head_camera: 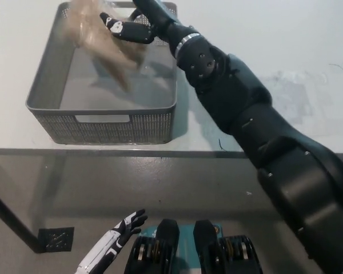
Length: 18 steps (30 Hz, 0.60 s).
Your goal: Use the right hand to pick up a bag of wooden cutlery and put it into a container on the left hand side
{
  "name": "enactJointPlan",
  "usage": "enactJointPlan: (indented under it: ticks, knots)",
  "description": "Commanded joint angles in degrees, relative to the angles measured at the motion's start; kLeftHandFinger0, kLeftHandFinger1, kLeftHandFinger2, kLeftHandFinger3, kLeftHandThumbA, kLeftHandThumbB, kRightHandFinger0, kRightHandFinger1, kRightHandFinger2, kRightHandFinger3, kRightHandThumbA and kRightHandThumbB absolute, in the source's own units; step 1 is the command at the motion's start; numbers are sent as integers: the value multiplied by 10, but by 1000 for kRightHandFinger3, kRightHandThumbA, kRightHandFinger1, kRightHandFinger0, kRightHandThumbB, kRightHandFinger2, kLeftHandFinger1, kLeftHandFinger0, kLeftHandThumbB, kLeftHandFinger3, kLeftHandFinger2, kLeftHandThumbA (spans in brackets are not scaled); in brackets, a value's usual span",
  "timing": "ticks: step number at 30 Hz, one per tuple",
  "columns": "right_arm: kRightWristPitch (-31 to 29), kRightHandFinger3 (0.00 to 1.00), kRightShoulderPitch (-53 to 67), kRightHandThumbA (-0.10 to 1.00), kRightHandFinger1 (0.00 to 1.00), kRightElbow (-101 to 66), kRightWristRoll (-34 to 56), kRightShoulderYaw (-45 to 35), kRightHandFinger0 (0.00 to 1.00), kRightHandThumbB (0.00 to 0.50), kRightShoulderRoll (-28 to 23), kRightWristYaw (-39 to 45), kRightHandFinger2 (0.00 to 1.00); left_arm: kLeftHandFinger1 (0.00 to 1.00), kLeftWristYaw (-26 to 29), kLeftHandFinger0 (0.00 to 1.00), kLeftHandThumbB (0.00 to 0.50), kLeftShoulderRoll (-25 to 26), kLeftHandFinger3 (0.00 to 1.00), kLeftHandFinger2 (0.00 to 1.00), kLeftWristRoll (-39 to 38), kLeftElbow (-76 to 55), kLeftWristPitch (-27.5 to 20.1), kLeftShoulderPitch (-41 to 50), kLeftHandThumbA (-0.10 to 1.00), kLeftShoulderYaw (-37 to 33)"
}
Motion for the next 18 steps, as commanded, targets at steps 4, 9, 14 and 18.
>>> enactJointPlan:
  ticks: [4, 9, 14, 18]
  knots:
    - [8, 1000, -32, 921, 1000, -21, -31, 41, 1000, 472, -30, 12, 1000, 1000, -8, 1000, 348, 11, 1000, 1000, 9, -10, -21, -9, 1000, -6]
    - [2, 1000, -28, 972, 1000, -36, -20, 35, 1000, 468, -43, 9, 1000, 1000, -5, 1000, 359, 9, 1000, 1000, 12, -9, -21, -9, 1000, -5]
    - [4, 1000, 4, 1000, 1000, -121, 22, -4, 1000, 424, -70, 28, 1000, 1000, 0, 1000, 371, 7, 1000, 1000, 4, -7, -22, -11, 1000, 2]
    - [14, 1000, 75, 1000, 1000, -261, 54, -43, 1000, 438, -93, 34, 1000, 1000, 4, 1000, 396, 2, 1000, 1000, -5, -8, -21, -1, 1000, 8]
